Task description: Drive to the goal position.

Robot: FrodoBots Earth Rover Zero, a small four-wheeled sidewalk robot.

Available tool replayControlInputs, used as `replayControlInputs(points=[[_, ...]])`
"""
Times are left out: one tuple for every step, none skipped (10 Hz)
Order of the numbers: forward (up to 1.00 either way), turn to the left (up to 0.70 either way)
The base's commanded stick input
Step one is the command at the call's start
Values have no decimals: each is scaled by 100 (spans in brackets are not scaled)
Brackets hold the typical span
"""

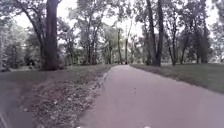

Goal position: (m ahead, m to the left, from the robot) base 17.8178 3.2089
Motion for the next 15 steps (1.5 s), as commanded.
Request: replayControlInputs(points=[[69,-12],[69,-14],[69,-14],[68,-10],[68,-4],[69,0],[68,0],[68,0],[68,0],[69,0],[69,0],[69,0],[69,0],[68,0],[68,0]])
